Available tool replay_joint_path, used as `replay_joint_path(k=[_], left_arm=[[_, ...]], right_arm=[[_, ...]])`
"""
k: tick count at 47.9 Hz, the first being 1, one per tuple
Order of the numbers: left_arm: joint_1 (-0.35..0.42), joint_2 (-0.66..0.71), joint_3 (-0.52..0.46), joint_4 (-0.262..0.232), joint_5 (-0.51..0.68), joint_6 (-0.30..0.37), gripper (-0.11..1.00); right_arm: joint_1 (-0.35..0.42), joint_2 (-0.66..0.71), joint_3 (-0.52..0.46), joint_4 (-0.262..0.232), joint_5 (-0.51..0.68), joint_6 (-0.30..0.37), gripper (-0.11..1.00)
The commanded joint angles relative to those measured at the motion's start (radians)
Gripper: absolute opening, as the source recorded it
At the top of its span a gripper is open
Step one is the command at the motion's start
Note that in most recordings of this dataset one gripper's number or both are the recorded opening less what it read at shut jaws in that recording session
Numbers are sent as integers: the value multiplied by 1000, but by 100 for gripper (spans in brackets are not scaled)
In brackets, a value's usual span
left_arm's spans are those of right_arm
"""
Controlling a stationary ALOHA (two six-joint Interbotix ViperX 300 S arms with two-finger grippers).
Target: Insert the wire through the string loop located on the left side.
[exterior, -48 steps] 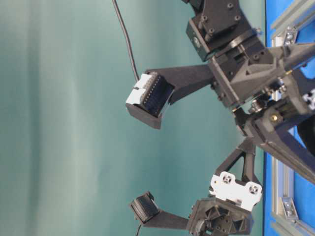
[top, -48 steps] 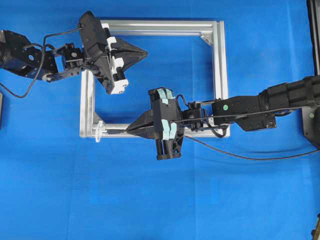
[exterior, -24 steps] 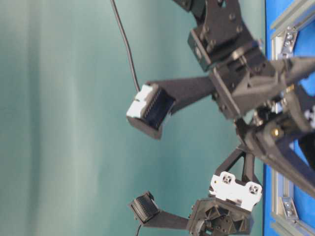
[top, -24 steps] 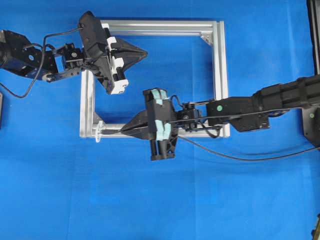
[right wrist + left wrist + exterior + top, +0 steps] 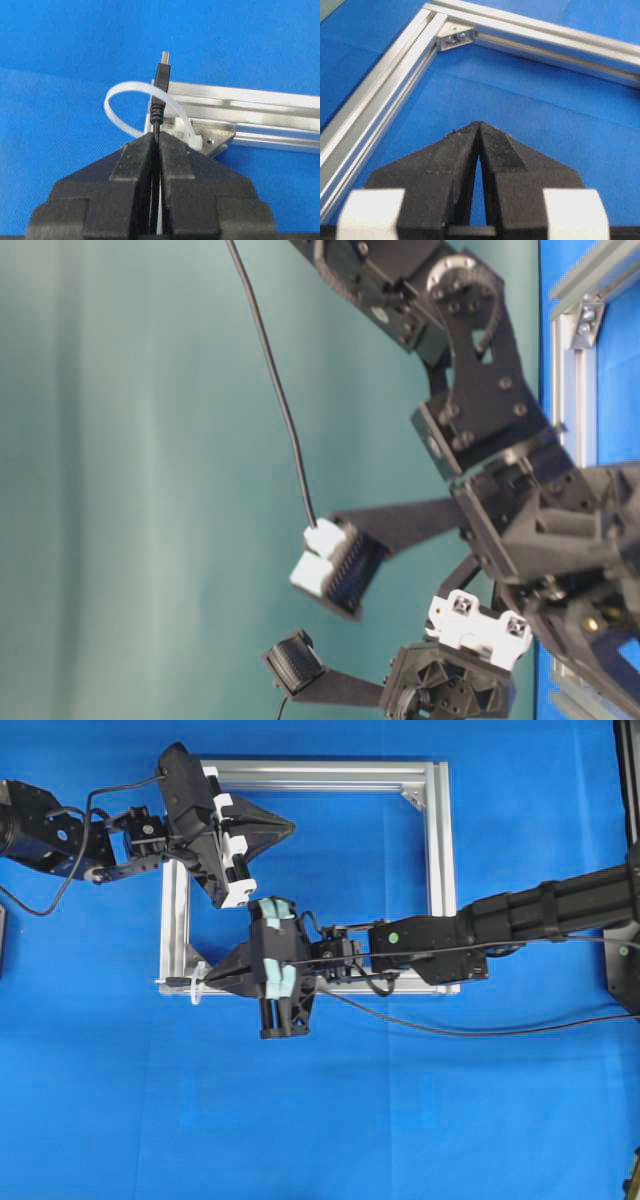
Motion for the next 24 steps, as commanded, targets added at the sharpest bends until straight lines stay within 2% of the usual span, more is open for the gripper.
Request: replay_joint_path(k=[1, 24], left_arm=[[-5, -28, -5, 3, -5, -2, 0], [-3, -46, 26, 3, -3, 0, 0]], right_arm=[[-3, -18, -34, 2, 2, -3, 0], [-3, -15, -34, 2, 2, -3, 0]])
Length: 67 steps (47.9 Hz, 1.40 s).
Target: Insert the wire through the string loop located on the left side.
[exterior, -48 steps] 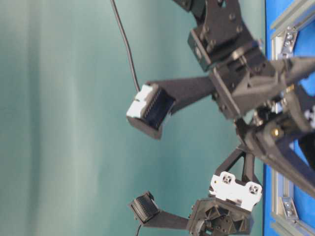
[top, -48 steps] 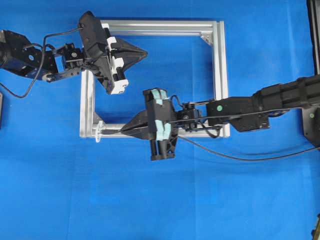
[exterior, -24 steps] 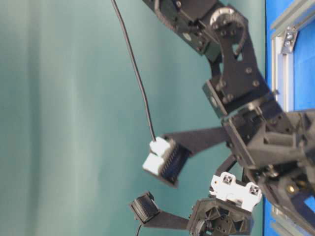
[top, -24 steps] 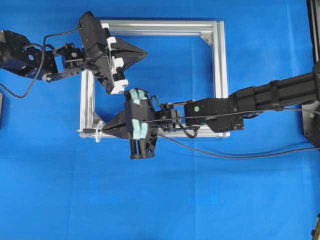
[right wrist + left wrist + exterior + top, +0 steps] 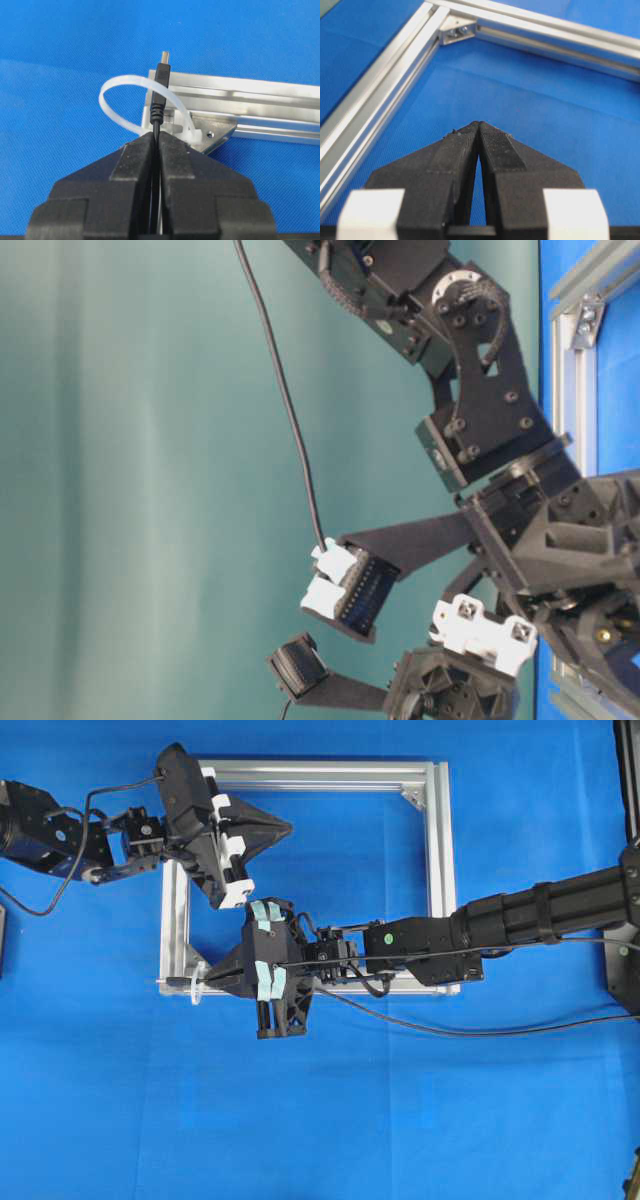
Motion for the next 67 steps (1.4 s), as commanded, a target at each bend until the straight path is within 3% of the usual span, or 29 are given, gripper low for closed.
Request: replay_joint_path(k=[1, 29, 41, 52, 57, 67], left_arm=[[-2, -46, 17, 2, -6, 3, 0], [-55, -385, 376, 2, -32, -26, 0], [-71, -557, 465, 2, 52, -48, 0], [-75, -646, 486, 2, 140, -55, 0], [-120, -657, 488, 6, 160, -63, 0], [-282, -680, 495, 8, 160, -64, 0]], right_arm=[[-3, -23, -23, 2, -5, 2, 0], [-3, -23, -21, 2, -6, 2, 0], [-5, -23, -20, 3, -6, 2, 0], [-3, -21, -21, 2, -9, 2, 0], [-3, -23, -21, 2, -9, 2, 0], [-3, -23, -20, 3, -6, 2, 0]])
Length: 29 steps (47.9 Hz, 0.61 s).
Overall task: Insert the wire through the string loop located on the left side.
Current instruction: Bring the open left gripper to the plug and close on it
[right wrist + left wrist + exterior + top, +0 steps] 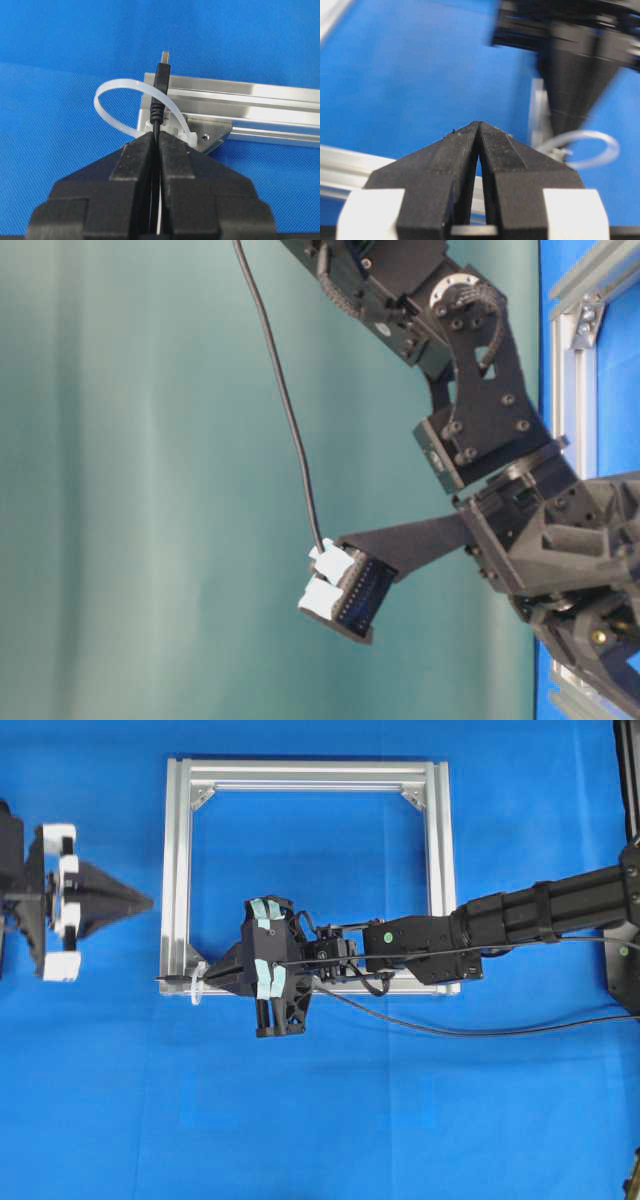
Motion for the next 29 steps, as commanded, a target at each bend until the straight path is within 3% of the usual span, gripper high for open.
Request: replay_joint_path(k=[1, 8, 13, 29], left_arm=[[-75, -14, -5, 3, -5, -2, 0], [-207, -21, -8, 3, -11, -2, 0], [-258, -17, -14, 5, -20, -2, 0], [-235, -2, -18, 3, -21, 0, 0]], right_arm=[[-2, -23, -20, 2, -5, 2, 0], [-2, -23, -18, 2, -3, 3, 0], [-2, -23, -18, 2, -3, 3, 0], [-2, -23, -18, 2, -8, 3, 0]])
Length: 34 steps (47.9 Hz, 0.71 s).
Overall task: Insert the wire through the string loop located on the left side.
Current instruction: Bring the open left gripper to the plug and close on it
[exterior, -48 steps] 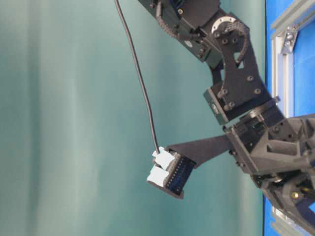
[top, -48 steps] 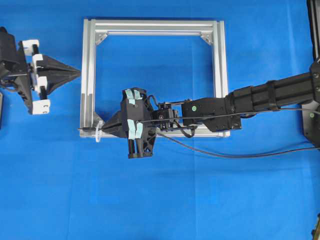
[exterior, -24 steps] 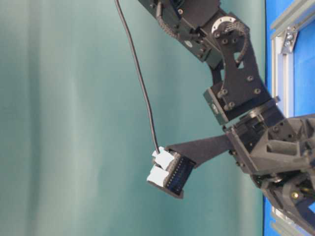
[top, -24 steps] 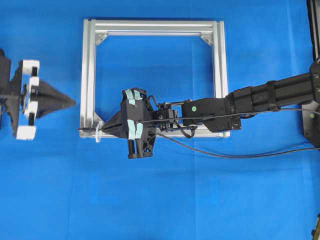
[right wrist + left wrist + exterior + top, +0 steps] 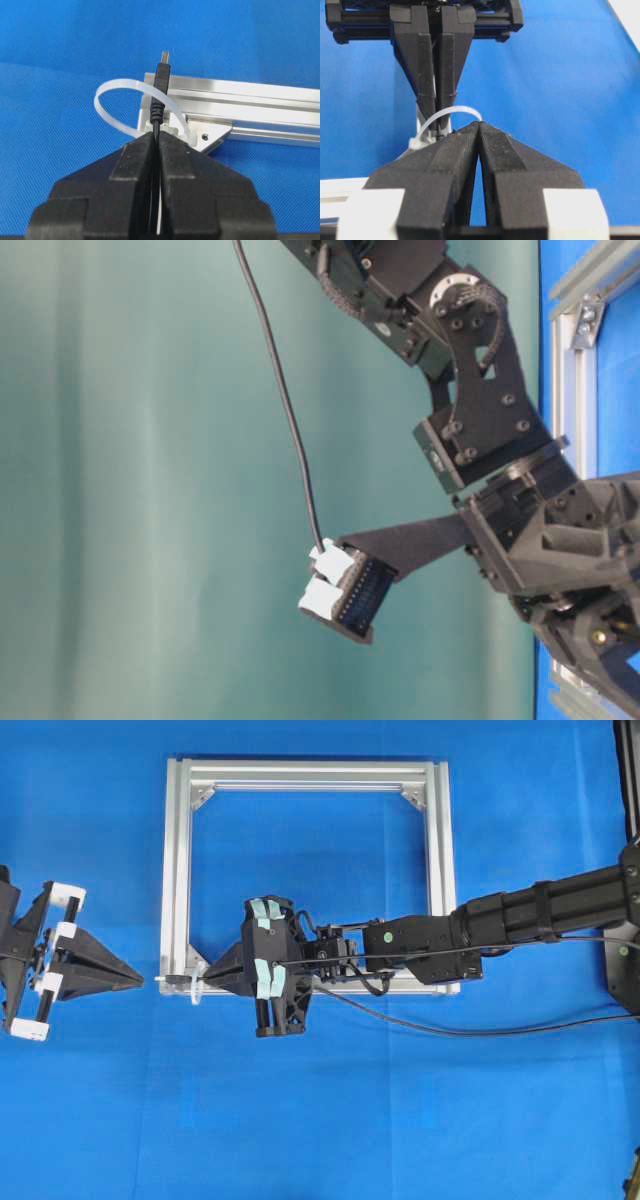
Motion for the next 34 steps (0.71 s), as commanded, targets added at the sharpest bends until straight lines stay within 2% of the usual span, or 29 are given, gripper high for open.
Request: replay_joint_path(k=[1, 8, 12, 15, 23, 26, 34], left_arm=[[9, 0, -20, 2, -9, 2, 0], [11, 0, -20, 2, -9, 2, 1], [12, 0, -21, 2, -8, 0, 10], [11, 0, -23, 2, -9, 0, 24], [11, 15, -31, 2, -8, -2, 75], [9, 26, -35, 2, -8, -2, 87], [11, 67, -54, 2, -8, 0, 87]], right_arm=[[-2, -23, -17, 3, -8, 2, 0], [-2, -23, -17, 2, -8, 2, 0], [-2, -23, -17, 2, -8, 2, 0], [-2, -23, -17, 3, -8, 2, 0], [-2, -23, -18, 3, -8, 2, 0], [-2, -23, -18, 3, -8, 2, 0], [-2, -23, -18, 3, -9, 2, 0]])
